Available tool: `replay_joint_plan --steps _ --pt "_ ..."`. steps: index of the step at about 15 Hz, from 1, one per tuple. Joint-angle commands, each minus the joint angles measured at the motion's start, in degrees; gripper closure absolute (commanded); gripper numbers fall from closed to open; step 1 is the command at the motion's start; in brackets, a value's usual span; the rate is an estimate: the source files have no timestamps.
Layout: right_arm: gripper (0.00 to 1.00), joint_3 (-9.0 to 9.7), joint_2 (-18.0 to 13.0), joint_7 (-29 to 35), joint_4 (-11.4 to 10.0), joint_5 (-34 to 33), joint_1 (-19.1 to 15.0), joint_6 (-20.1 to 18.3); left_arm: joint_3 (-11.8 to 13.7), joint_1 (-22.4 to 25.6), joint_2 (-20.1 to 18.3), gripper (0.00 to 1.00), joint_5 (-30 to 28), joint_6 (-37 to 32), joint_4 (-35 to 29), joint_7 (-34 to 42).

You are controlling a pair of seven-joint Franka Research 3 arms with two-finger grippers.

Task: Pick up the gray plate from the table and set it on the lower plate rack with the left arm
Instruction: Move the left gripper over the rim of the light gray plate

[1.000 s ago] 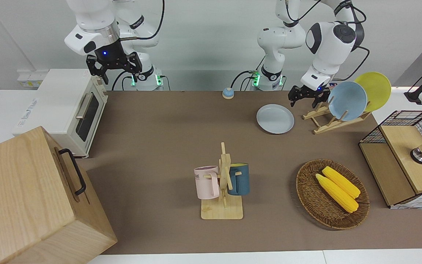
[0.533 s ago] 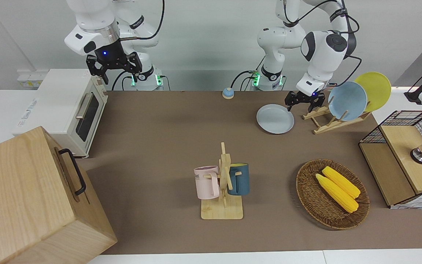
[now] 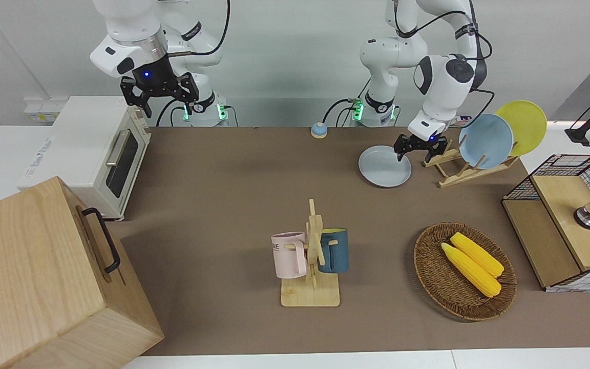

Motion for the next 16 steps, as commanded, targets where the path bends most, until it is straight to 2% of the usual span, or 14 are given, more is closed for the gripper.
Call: replay_joint_plan --steps 1,16 --pt "0.011 0.32 -0.1 -0.1 0.3 0.6 -0.6 -0.7 0.3 -0.5 -0.6 0.01 -0.6 3.7 -3.3 0.2" --pt "0.011 0.32 -0.1 -0.1 0.3 0.6 -0.6 -0.7 0.3 -0.5 8.1 0.01 0.0 17.1 -7.4 0.2"
